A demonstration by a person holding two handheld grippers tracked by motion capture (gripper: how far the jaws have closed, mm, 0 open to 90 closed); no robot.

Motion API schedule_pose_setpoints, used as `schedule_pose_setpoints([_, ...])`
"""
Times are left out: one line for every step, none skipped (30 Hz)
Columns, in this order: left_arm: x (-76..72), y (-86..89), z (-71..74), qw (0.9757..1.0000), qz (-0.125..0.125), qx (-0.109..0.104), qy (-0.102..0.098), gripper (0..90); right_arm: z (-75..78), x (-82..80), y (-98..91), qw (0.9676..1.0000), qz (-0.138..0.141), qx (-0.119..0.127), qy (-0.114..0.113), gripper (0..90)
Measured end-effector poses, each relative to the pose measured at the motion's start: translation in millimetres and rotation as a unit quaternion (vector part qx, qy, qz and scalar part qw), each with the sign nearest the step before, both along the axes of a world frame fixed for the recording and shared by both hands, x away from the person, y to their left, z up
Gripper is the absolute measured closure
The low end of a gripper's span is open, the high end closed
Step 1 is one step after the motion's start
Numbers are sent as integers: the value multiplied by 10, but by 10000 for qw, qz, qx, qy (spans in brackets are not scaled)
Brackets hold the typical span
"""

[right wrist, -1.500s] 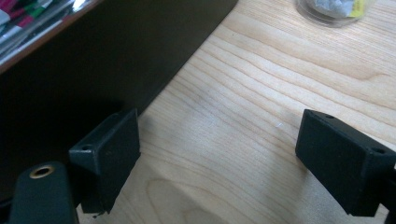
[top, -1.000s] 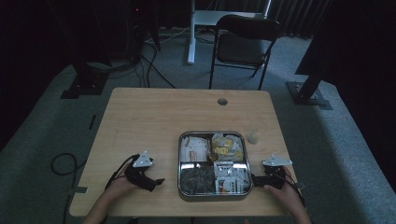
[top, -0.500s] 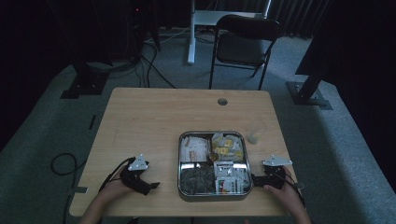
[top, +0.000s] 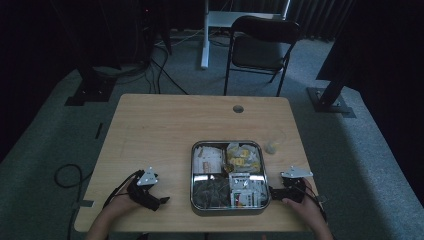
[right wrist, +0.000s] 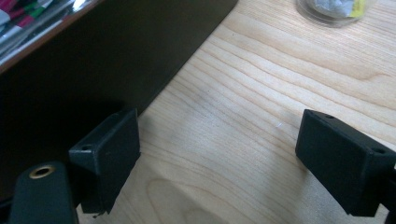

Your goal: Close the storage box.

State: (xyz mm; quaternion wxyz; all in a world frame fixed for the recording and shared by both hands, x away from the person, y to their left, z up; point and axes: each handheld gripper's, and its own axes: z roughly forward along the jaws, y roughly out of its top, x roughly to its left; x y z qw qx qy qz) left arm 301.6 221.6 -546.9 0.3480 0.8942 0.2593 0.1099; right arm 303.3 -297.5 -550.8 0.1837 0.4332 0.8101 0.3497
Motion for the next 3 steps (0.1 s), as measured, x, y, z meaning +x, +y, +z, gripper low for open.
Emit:
schedule_pose_setpoints([0, 0, 0, 10000, -1, 0, 0, 8, 0, 0, 0, 10000, 1, -1, 0, 131])
schedule_pose_setpoints([0, 0, 0, 10000, -1, 0, 0, 8, 0, 0, 0, 10000, 1, -1, 0, 131])
schedule_pose_setpoints([0, 0, 0, 10000, 1, 0, 0, 8, 0, 0, 0, 10000, 1, -1, 0, 131])
